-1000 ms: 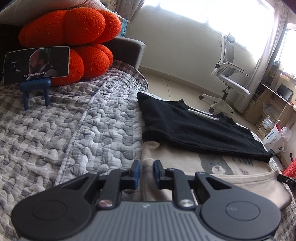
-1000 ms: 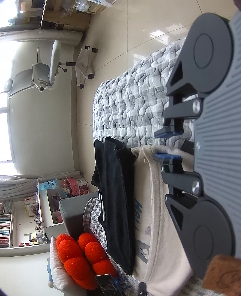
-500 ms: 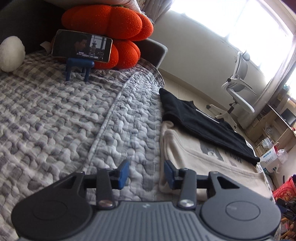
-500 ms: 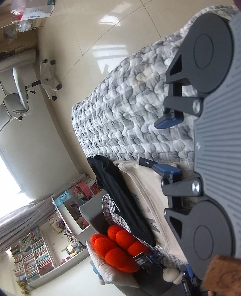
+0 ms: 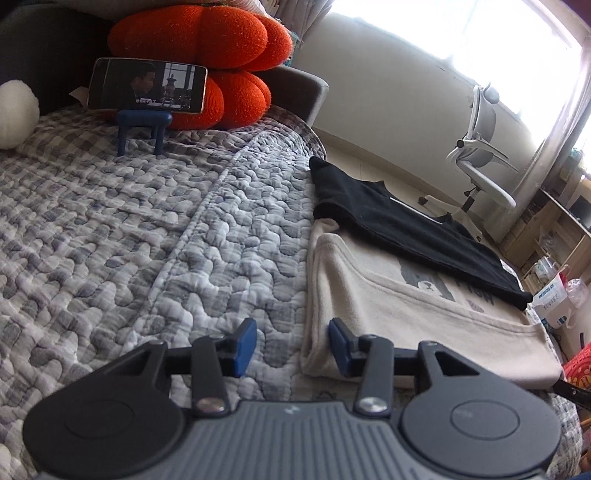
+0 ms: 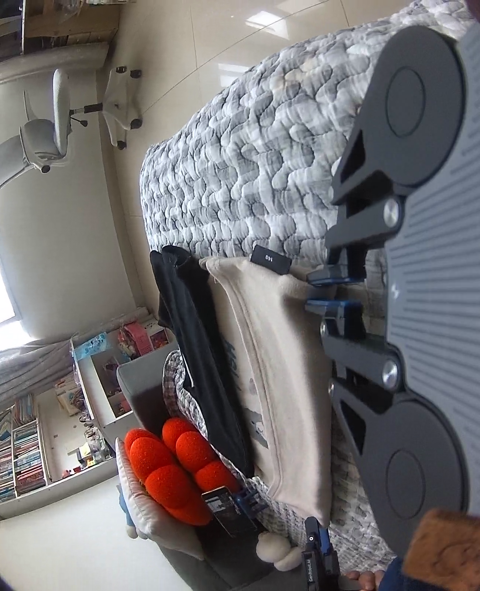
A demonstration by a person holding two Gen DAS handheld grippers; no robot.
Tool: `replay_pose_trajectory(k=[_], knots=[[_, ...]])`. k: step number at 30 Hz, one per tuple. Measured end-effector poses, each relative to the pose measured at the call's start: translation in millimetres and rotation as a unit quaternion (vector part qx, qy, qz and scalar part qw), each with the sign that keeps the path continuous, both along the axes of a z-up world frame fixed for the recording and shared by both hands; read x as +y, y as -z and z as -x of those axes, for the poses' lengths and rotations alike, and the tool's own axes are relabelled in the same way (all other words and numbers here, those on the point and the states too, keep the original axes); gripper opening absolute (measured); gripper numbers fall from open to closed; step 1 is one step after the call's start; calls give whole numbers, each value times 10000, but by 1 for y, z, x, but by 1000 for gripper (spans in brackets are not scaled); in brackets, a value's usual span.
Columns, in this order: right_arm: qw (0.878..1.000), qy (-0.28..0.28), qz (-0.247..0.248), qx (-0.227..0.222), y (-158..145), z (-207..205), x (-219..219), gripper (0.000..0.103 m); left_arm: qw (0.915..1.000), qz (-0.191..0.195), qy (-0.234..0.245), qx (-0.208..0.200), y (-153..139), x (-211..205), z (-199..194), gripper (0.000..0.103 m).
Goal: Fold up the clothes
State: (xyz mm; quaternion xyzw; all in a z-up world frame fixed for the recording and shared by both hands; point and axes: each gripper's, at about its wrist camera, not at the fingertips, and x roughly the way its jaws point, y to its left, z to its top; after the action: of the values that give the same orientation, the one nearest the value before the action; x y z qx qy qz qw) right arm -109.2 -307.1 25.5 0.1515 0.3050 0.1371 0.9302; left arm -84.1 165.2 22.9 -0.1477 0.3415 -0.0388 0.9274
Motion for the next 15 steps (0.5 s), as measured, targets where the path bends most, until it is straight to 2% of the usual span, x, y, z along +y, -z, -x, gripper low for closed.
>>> replay_pose_trajectory(k=[1, 5, 8, 11, 15], knots=[[10000, -15, 14, 7, -1, 0, -1, 9, 9999, -103, 19, -10, 0, -2, 0, 31], [9990, -85, 431, -58, -9, 7, 0, 7, 9998, -188, 44, -24, -1, -6, -1, 19], [9973, -183, 707, -88, -10, 9, 2, 7, 9996, -268, 59, -8, -2, -9, -2, 16], [9948, -211, 992, 66, 2, 4, 8, 6, 9998, -192, 13, 9, 0, -7, -3, 16], [9955, -172, 931, 47, -1, 7, 5, 6, 9999, -163, -15, 37, 0, -5, -2, 16]])
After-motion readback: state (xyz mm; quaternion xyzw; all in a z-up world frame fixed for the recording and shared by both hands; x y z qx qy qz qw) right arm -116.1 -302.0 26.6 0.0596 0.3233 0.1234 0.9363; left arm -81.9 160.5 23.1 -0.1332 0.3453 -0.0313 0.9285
